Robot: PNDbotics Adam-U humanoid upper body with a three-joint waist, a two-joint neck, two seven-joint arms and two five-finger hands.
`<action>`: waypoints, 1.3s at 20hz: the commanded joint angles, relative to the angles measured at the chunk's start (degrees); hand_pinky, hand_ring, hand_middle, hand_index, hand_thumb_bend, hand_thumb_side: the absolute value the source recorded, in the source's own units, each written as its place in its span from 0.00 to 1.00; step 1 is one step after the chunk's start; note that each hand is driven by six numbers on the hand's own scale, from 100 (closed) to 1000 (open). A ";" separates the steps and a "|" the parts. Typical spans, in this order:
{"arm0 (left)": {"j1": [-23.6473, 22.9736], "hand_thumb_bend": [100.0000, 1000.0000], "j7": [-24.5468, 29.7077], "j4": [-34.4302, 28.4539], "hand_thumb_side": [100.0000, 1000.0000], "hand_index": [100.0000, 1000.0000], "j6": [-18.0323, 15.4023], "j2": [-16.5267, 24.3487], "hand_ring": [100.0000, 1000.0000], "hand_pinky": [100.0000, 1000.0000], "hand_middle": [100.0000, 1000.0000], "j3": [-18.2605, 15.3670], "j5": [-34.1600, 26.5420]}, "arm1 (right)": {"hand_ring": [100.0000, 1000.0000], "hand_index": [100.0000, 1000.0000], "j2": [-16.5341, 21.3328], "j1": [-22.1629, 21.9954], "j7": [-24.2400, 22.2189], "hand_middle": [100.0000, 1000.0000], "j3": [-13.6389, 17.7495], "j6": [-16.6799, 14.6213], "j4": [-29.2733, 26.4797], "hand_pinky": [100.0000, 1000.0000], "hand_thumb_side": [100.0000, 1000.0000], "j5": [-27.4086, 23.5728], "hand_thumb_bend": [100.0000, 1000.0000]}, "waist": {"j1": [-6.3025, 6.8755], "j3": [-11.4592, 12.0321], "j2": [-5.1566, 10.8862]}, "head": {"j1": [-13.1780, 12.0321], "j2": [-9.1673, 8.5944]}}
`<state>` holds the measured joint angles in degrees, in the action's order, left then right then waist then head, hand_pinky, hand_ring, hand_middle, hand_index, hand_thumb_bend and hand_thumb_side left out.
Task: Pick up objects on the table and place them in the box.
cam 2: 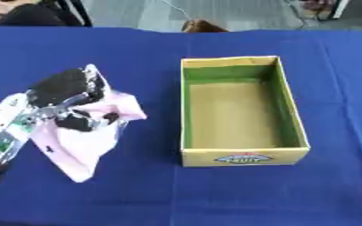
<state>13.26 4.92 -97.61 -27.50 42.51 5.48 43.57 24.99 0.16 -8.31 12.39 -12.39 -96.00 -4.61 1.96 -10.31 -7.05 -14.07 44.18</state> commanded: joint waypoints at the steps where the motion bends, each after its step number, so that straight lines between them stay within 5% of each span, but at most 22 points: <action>1: 3.48 0.20 0.94 -3.56 0.11 0.00 0.05 5.59 0.00 0.00 0.00 -0.13 -8.36 | 0.55 0.92 1.47 0.14 0.03 0.78 0.30 -0.16 -0.55 0.42 0.68 -0.01 0.55 | 0.07 0.05 1.02 | -0.06 -0.06; 8: 9.27 0.19 5.36 -10.33 0.10 0.00 3.13 6.85 0.00 0.00 0.00 -1.39 -23.83 | 0.55 0.92 1.46 -0.02 0.06 0.78 0.34 -0.13 -0.62 0.42 0.68 0.08 0.55 | 0.20 0.18 1.30 | 0.18 -0.06; 26: 12.66 0.16 8.61 -10.44 0.11 0.00 3.98 3.86 0.00 0.00 0.00 -0.38 -28.27 | 0.55 0.92 1.35 0.09 0.06 0.78 0.33 -0.10 -0.68 0.42 0.69 0.15 0.55 | 0.12 -0.01 1.18 | 0.30 -0.06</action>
<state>24.92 13.36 -107.31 -23.50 45.65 5.39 15.81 25.00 0.02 -8.30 12.39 -12.38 -95.99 -4.56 2.22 -10.26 -6.53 -13.90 44.18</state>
